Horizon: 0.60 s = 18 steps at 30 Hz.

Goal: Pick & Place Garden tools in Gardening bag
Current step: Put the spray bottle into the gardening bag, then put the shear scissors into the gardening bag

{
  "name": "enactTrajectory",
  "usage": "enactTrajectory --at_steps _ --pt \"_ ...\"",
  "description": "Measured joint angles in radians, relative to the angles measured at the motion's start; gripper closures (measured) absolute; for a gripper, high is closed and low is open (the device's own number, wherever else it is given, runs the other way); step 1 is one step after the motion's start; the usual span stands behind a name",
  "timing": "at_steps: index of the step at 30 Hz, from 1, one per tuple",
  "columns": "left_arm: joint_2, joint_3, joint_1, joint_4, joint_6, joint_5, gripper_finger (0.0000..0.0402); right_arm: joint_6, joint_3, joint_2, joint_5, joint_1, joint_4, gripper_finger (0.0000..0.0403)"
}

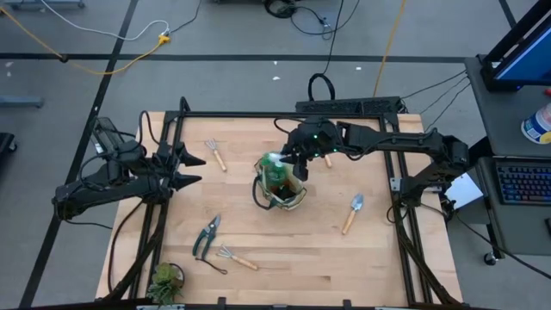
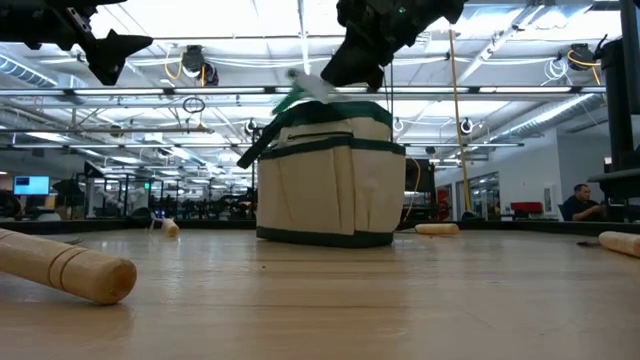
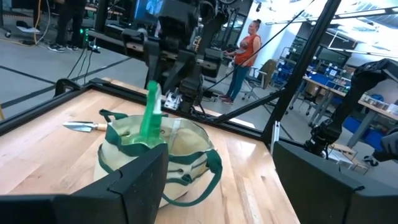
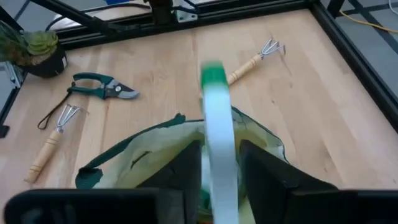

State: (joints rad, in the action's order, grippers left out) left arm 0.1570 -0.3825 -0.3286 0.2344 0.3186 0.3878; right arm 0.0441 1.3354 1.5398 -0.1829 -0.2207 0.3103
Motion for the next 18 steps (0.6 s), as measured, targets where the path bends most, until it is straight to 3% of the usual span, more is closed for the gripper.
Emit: enactTrajectory --at_steps 9,18 --pt "0.0 0.0 0.0 0.0 -0.003 0.013 0.0105 0.007 0.0 -0.001 0.0 0.0 -0.009 0.0248" --pt "0.0 0.0 0.0 0.0 -0.004 0.014 0.0105 0.012 -0.001 -0.009 -0.001 0.0 -0.011 0.024"
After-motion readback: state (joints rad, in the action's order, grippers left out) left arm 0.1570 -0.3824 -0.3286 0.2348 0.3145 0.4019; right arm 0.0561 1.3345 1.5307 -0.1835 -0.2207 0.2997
